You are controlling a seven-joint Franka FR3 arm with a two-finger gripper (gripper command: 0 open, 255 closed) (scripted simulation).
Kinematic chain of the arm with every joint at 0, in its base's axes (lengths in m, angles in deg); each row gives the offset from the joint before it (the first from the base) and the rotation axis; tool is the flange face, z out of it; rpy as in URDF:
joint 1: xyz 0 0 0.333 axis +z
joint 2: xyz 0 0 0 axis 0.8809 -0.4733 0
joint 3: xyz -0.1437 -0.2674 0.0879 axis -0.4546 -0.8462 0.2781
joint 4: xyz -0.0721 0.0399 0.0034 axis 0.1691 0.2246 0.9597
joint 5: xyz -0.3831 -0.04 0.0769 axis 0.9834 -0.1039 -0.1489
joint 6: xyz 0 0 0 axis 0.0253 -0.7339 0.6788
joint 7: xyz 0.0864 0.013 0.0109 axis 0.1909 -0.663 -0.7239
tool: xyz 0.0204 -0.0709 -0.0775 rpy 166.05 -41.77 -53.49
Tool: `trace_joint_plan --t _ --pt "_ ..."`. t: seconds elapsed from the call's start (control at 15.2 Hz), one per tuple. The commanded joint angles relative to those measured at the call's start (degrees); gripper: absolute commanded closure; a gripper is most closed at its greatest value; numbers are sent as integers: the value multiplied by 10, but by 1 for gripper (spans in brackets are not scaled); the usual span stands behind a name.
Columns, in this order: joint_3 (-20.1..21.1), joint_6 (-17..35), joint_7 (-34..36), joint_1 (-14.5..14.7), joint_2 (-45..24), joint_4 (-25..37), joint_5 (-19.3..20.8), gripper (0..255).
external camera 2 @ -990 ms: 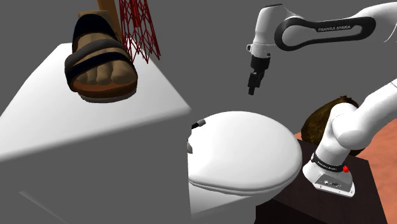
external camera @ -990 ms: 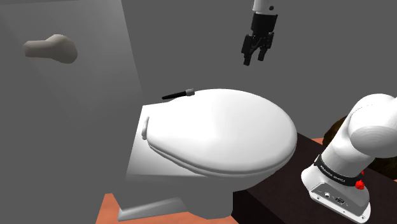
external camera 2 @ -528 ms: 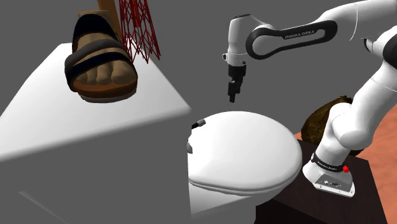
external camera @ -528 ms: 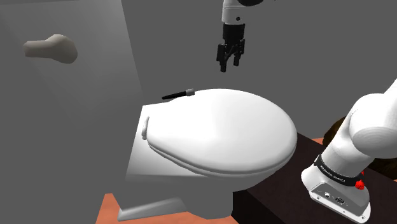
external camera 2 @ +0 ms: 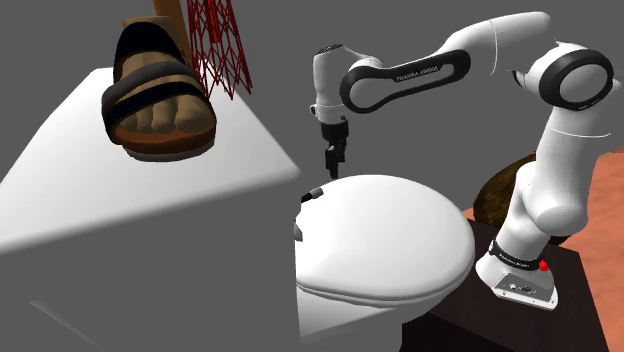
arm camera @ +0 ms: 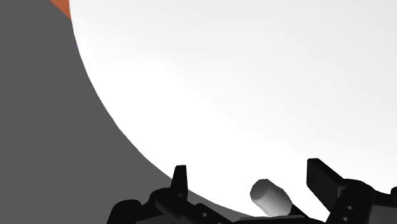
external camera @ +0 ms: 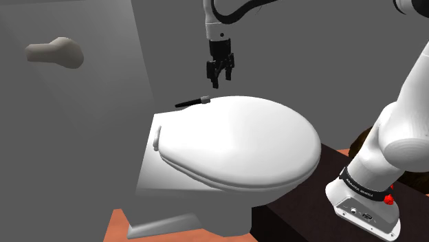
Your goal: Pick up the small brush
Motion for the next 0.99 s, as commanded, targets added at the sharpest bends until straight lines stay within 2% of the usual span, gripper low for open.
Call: trace_joint_plan --t 0.0,0.26,0.86,0.92 --pt "6 -9 -5 7 -50 49 8 0" --pt "17 -32 -11 26 -136 138 24 0" --pt "15 22 -9 26 -147 94 26 0" --pt "15 22 -9 26 -147 95 26 255"
